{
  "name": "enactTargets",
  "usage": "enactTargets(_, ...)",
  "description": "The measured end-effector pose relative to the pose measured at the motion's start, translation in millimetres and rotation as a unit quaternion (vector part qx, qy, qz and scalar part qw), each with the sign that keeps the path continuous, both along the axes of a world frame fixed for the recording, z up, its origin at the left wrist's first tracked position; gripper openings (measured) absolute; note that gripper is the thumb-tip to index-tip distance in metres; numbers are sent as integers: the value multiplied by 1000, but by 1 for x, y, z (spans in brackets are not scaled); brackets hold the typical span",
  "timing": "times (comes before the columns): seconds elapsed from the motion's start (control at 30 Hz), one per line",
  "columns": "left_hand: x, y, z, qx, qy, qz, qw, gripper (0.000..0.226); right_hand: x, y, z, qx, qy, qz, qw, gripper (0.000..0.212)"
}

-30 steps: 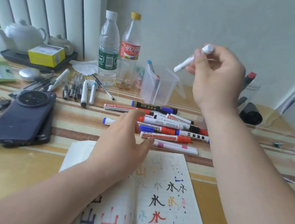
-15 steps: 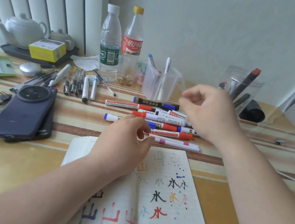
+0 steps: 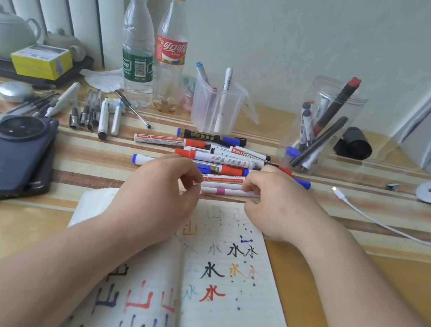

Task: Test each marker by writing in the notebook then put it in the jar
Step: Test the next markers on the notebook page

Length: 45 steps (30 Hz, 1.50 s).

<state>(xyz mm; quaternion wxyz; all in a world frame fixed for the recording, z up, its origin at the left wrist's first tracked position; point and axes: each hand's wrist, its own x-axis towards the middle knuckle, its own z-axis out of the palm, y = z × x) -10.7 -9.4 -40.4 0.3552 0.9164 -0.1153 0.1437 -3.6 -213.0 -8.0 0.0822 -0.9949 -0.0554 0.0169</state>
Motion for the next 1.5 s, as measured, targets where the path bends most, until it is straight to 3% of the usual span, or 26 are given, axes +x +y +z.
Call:
enactTargets(0.1, 1, 0, 0, 9, 1, -4, 1000, 12, 0, 3, 2, -19, 1, 0, 1000, 5)
enactTargets(0.2, 1, 0, -1, 20, 11, -14, 1000, 12, -3, 2, 5, -15, 10, 10, 1000, 14)
enactTargets(0.3, -2, 2, -2, 55, 28, -56, 997, 30, -6, -2, 7, -6, -8, 34, 999, 10)
enactTargets(0.37, -4, 2, -1, 71, 30, -91, 993, 46, -8, -6, 6, 30, -36, 54, 997, 9)
enactTargets(0.43, -4, 1, 0, 76, 0, -112, 991, 49, -11, -9, 6, 135, -59, 73, 986, 11)
enactTargets(0.5, -4, -1, 1, 79, -43, -129, 988, 42, -15, -10, 6, 278, -68, 98, 953, 13)
enactTargets(0.6, -6, -2, 4, 44, -62, -163, 984, 20, -19, -5, 7, 494, -60, 123, 859, 7)
enactTargets(0.67, -9, -3, 7, 27, -52, -169, 984, 19, -17, 1, 5, 572, -51, 126, 809, 5)
enactTargets(0.87, -18, -6, 12, -14, -9, -213, 977, 25, -15, 14, -7, 553, -94, 152, 814, 7)
enactTargets(1.13, -18, -10, 14, -67, -14, -185, 980, 17, -18, 20, -3, 616, -65, 117, 777, 20)
enactTargets(1.27, -18, -13, 15, -99, 23, -182, 978, 16, -18, 20, -3, 638, -54, 109, 761, 25)
enactTargets(1.4, -18, -10, 14, -167, 82, -217, 958, 33, -20, 19, 1, 643, -83, 111, 753, 17)
enactTargets(1.5, -18, -3, 14, -196, 128, -238, 943, 44, -17, 8, 8, 646, -160, 66, 743, 20)
